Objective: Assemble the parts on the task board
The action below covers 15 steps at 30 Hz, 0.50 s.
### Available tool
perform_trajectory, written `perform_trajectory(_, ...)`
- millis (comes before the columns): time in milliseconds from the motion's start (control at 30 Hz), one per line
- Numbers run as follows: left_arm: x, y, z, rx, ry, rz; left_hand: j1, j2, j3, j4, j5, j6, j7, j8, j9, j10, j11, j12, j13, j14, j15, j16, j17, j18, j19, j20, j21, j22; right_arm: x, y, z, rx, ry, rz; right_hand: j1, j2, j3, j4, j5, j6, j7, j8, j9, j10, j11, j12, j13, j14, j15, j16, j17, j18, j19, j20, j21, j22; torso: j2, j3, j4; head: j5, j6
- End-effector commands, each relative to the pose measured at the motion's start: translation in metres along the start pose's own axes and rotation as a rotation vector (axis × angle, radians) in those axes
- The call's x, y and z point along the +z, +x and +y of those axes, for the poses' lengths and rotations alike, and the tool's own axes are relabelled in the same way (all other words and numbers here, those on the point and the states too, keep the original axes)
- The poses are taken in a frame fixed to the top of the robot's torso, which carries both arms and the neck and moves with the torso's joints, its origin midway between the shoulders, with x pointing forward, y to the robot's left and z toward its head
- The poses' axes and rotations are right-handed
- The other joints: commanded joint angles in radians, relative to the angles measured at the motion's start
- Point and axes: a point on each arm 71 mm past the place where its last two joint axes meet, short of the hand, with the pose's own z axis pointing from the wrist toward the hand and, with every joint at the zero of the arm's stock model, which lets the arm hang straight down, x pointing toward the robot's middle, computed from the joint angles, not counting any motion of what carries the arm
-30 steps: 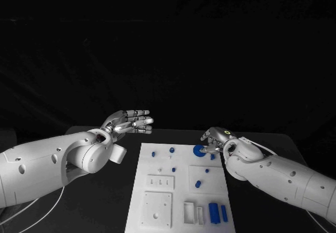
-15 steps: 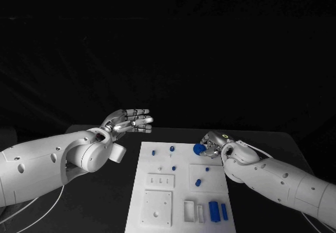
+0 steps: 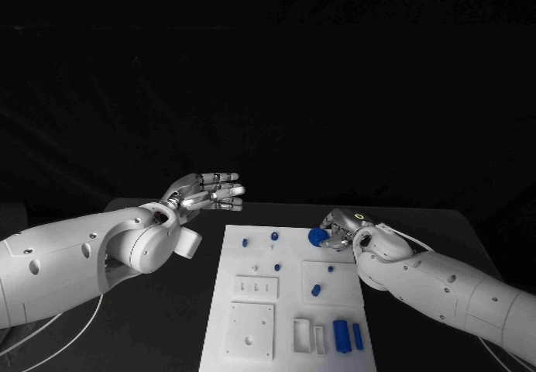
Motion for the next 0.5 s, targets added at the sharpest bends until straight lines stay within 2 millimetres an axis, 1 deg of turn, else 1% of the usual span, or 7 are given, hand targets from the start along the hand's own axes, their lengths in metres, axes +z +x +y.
perform_trajectory(33,0.0008,0.0021,-0.0021,-0.003,0.011,0.02,-0.003,0.001,0.0,-0.007,0.0,-0.003,0.036,0.001,0.0,-0.003,-0.001,0.003,0.0,-0.002,-0.001,0.009,0.001,-0.006,-0.008,0.001,0.008,-0.001,0.0002,-0.0005,0.0003,-0.003,-0.008,-0.012,-0.008,0.004,0.007,0.001,-0.002,0.007,-0.001,-0.006,0.0,0.006,0.001,0.003,0.0,0.007,-0.001,-0.003,0.001,0.006,0.014,0.007,0.003,0.102,0.0,-0.0002,0.0002,0.001,-0.001)
perform_trajectory(133,0.0012,0.0022,-0.0021,-0.002,0.011,0.019,-0.004,0.001,0.0,-0.006,0.0,-0.004,0.037,0.001,-0.001,-0.003,-0.001,0.003,0.0,-0.003,-0.001,0.009,0.001,-0.006,-0.008,0.001,0.008,-0.001,0.0006,0.0,0.001,-0.002,-0.007,-0.01,-0.014,0.008,0.013,0.003,0.019,0.013,-0.001,-0.006,0.0,0.006,0.0,0.004,0.001,0.007,-0.002,-0.003,0.002,0.005,0.015,0.007,0.004,0.102,0.001,0.0002,-0.0006,0.001,-0.001)
perform_trajectory(200,0.0021,0.0026,-0.002,-0.001,0.012,0.019,-0.004,0.001,0.0,-0.006,0.0,-0.004,0.037,0.001,-0.001,-0.003,-0.001,0.003,0.0,-0.003,-0.001,0.009,0.001,-0.006,-0.008,0.001,0.008,-0.001,0.001,0.0005,0.0021,-0.001,-0.008,-0.008,-0.018,0.008,0.016,0.003,0.016,0.017,-0.002,-0.006,0.0,0.009,-0.001,0.006,0.003,0.008,-0.002,-0.001,0.005,0.005,0.015,0.006,0.007,0.103,0.001,-0.0001,-0.0009,-0.001,0.001)
perform_trajectory(300,0.0033,0.0036,-0.0017,-0.001,0.011,0.021,-0.004,0.001,0.001,-0.005,0.0,-0.005,0.036,0.001,-0.001,-0.005,-0.001,0.002,0.0,-0.004,0.0,0.008,0.001,-0.006,-0.009,0.001,0.008,-0.001,0.0013,0.001,0.0033,0.0,-0.008,-0.005,-0.026,0.009,0.015,0.007,0.011,0.02,-0.003,-0.006,0.0,0.011,-0.001,0.009,0.005,0.008,-0.002,0.0,0.007,0.004,0.016,0.006,0.01,0.103,0.002,-0.0008,-0.0008,-0.002,-0.001)
perform_trajectory(400,0.004,0.0044,-0.0013,-0.001,0.01,0.023,-0.004,0.001,0.001,-0.005,0.0,-0.005,0.036,0.001,-0.001,-0.005,-0.001,0.002,0.0,-0.004,0.0,0.008,0.001,-0.006,-0.009,0.001,0.008,-0.001,0.0015,0.0012,0.0034,0.001,-0.007,-0.002,-0.033,0.01,0.013,0.011,0.007,0.022,-0.003,-0.006,0.0,0.012,-0.001,0.011,0.007,0.009,-0.002,0.001,0.008,0.004,0.016,0.006,0.01,0.103,0.002,-0.0006,-0.0004,-0.003,-0.003)
perform_trajectory(500,0.0044,0.0044,-0.0009,-0.001,0.009,0.023,-0.004,0.001,0.001,-0.005,0.0,-0.005,0.036,0.001,-0.001,-0.005,-0.001,0.002,0.0,-0.004,0.0,0.008,0.001,-0.006,-0.009,0.001,0.008,-0.001,0.0019,0.0014,0.0028,0.005,-0.003,0.005,-0.046,0.015,0.005,0.024,0.011,0.025,-0.005,-0.006,0.0,0.014,-0.002,0.014,0.01,0.01,-0.002,0.005,0.012,0.003,0.016,0.006,0.014,0.104,0.001,-0.0001,0.0001,-0.003,-0.003)
